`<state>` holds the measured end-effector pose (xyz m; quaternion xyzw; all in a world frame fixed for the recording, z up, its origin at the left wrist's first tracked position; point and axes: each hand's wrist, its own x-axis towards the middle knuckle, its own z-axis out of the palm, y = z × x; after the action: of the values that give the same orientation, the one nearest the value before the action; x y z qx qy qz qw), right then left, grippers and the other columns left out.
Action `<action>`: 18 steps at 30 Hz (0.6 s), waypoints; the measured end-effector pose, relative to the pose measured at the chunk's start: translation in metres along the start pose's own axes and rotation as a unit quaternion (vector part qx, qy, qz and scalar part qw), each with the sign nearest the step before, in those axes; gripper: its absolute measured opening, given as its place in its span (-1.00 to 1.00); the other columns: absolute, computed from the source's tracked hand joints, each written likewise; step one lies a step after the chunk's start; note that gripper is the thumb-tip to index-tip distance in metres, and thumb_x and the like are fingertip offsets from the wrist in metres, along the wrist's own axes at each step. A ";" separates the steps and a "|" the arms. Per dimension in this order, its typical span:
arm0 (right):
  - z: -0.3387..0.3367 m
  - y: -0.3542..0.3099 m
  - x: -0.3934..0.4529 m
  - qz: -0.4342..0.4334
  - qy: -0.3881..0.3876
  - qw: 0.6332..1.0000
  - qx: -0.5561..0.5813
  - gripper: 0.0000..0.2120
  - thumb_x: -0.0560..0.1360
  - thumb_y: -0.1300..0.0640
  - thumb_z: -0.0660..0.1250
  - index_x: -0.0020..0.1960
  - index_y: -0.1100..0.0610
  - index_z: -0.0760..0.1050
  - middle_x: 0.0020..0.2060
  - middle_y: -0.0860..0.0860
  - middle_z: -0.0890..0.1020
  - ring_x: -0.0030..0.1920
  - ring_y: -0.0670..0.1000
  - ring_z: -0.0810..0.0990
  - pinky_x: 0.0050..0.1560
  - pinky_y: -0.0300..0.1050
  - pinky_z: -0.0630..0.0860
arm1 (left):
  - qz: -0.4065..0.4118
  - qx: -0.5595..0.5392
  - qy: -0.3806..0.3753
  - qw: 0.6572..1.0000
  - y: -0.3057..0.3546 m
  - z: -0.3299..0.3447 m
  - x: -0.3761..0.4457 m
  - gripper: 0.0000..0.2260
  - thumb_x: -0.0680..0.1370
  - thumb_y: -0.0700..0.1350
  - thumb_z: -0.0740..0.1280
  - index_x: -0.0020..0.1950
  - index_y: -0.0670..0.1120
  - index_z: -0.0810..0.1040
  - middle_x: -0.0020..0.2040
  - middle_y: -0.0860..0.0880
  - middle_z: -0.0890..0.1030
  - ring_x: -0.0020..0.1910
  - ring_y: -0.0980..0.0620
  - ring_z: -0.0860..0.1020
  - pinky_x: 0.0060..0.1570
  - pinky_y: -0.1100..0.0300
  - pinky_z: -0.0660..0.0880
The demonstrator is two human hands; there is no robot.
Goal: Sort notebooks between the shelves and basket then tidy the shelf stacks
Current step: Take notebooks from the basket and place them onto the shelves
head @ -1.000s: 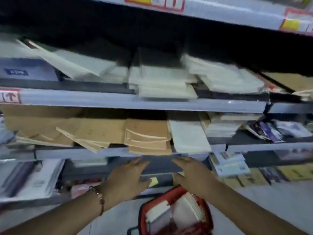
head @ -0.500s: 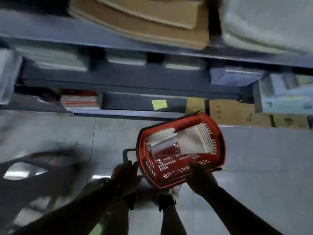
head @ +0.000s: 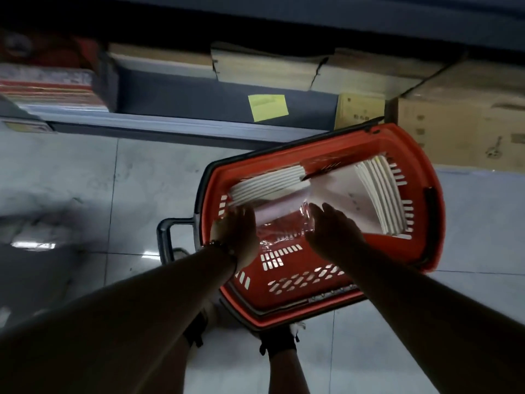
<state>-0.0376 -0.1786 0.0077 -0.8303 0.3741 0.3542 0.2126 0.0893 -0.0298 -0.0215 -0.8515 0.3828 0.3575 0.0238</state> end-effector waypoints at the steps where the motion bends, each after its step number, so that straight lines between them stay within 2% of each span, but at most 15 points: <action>1: 0.003 -0.001 0.011 0.000 0.002 1.000 0.006 -0.40 0.57 0.08 0.23 0.56 0.07 0.11 0.45 0.13 0.34 0.34 0.15 0.42 0.31 0.07 0.39 | -0.004 0.001 0.010 1.000 0.001 0.005 0.005 -0.50 0.57 -0.10 0.27 0.49 -0.13 0.27 0.36 -0.19 0.43 0.27 -0.18 0.49 0.14 -0.06 0.54; 4: 0.014 0.002 0.036 -0.004 0.050 0.999 0.017 -0.37 0.55 0.09 0.25 0.55 0.10 0.10 0.43 0.14 0.34 0.31 0.17 0.44 0.24 0.08 0.43 | 0.012 0.013 0.046 0.999 0.000 0.026 0.011 -0.50 0.56 -0.11 0.26 0.47 -0.10 0.18 0.33 -0.22 0.41 0.17 -0.14 0.51 0.00 0.02 0.60; 7: 0.018 0.000 0.051 -0.005 0.104 0.994 0.025 -0.33 0.54 0.09 0.32 0.55 0.14 0.10 0.45 0.14 0.34 0.32 0.17 0.46 0.21 0.08 0.49 | 0.038 -0.003 0.065 0.997 -0.004 0.039 0.009 -0.57 0.57 -0.09 0.25 0.40 -0.08 0.21 0.23 -0.17 0.42 0.05 -0.08 0.51 -0.16 0.09 0.61; 9: 0.021 0.001 0.055 -0.016 0.130 0.990 0.046 -0.34 0.50 0.12 0.38 0.51 0.15 0.16 0.41 0.12 0.40 0.28 0.15 0.49 0.17 0.06 0.52 | 0.048 -0.014 0.077 0.996 -0.003 0.045 0.011 -0.61 0.58 -0.10 0.24 0.38 -0.07 0.25 0.20 -0.13 0.41 0.04 -0.05 0.48 -0.21 0.13 0.60; 13: 0.029 0.011 0.057 -0.021 0.172 0.982 0.070 -0.52 0.48 0.11 0.42 0.32 0.11 0.30 0.14 0.06 0.58 0.04 0.08 0.60 -0.09 -0.08 0.50 | 0.052 -0.020 0.073 0.996 0.002 0.055 0.020 -0.63 0.62 -0.11 0.23 0.41 -0.08 0.30 0.25 -0.12 0.42 0.12 -0.05 0.48 -0.24 0.24 0.45; 15: 0.033 0.016 0.056 -0.024 0.177 0.981 0.072 -0.58 0.48 0.09 0.43 0.25 0.09 0.33 0.02 0.03 0.60 -0.04 0.06 0.62 -0.18 -0.11 0.45 | 0.049 -0.043 0.059 0.996 0.002 0.059 0.021 -0.63 0.62 -0.11 0.23 0.42 -0.09 0.29 0.19 -0.09 0.52 -0.02 0.00 0.56 -0.28 0.25 0.43; 17: 0.038 0.023 0.054 -0.033 0.176 0.981 0.081 -0.61 0.48 0.06 0.43 0.21 0.08 0.34 -0.04 -0.01 0.60 -0.10 0.02 0.62 -0.19 -0.11 0.51 | 0.031 -0.093 0.049 0.994 0.002 0.063 0.020 -0.55 0.62 -0.05 0.27 0.45 -0.08 0.22 0.09 -0.06 0.57 -0.17 0.05 0.59 -0.32 0.25 0.51; 18: 0.041 0.026 0.052 -0.034 0.176 0.981 0.078 -0.62 0.49 0.05 0.43 0.20 0.08 0.34 -0.05 -0.01 0.61 -0.12 0.00 0.63 -0.18 -0.11 0.56 | 0.034 -0.102 0.050 0.993 0.002 0.065 0.019 -0.51 0.61 -0.02 0.29 0.47 -0.07 0.18 0.07 -0.06 0.57 -0.18 0.06 0.60 -0.30 0.23 0.56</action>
<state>-0.0507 -0.1944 -0.0607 -0.8729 0.4034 0.1642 0.2197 0.0580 -0.0231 -0.0812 -0.8529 0.3736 0.3523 -0.0939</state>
